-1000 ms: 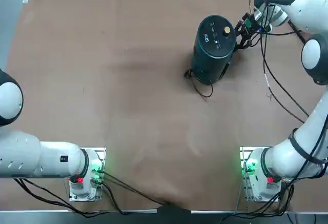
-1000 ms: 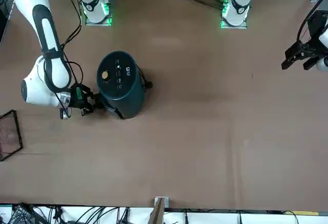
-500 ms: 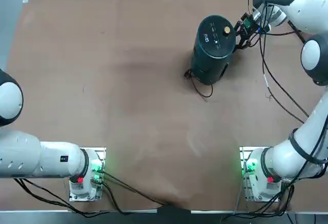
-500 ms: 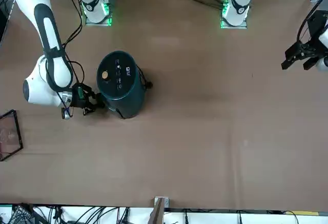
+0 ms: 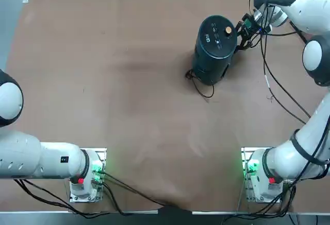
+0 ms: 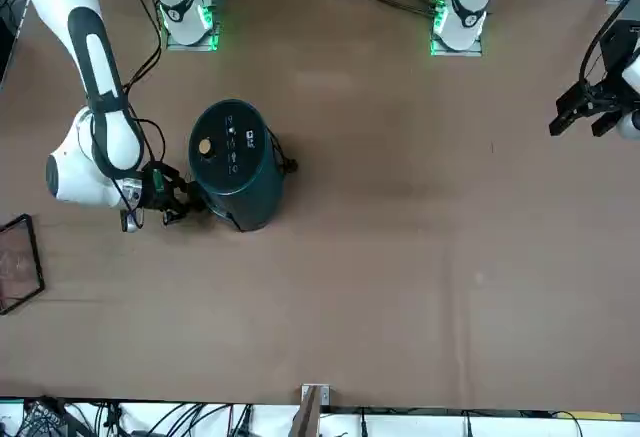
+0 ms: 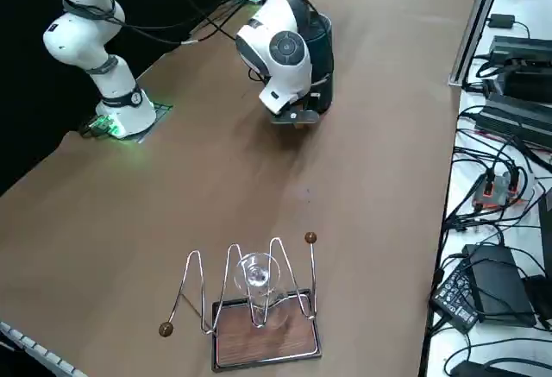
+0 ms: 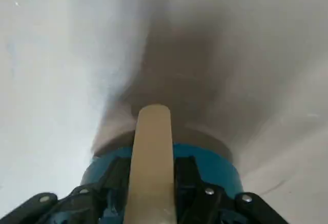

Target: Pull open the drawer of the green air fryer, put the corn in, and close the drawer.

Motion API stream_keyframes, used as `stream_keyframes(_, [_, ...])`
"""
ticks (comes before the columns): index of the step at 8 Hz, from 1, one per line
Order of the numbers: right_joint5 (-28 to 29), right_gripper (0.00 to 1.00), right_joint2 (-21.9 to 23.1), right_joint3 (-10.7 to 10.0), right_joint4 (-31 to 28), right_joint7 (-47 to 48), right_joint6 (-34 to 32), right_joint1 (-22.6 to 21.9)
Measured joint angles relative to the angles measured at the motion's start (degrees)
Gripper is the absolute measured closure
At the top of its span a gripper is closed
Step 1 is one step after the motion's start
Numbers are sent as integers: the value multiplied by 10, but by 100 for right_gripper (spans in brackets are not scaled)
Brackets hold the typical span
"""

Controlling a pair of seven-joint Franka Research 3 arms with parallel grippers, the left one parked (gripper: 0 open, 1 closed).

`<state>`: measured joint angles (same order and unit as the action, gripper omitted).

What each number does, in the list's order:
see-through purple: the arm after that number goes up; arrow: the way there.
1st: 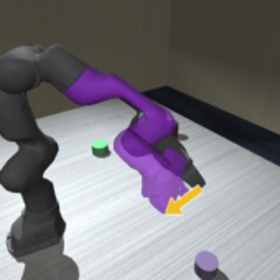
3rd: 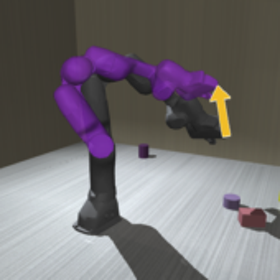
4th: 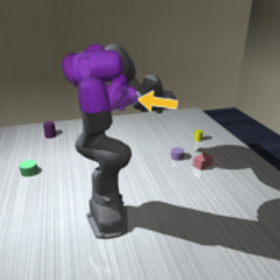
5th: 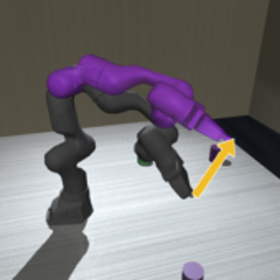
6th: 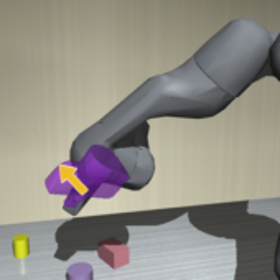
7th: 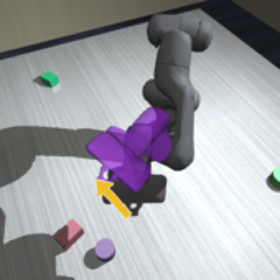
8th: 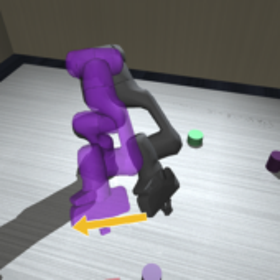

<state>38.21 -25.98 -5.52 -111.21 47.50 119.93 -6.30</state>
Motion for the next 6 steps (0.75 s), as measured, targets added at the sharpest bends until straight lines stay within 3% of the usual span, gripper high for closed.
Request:
stream_keyframes(1, [0, 45, 0, 0, 0, 0, 0, -2])
stream_keyframes(3, [0, 9, 6, 0, 3, 0, 2, -5])
stream_keyframes(4, [-4, 1, 14, -2, 5, -1, 2, -5])
stream_keyframes(6, [-32, 0, 40, -7, 6, -1, -14, -2])
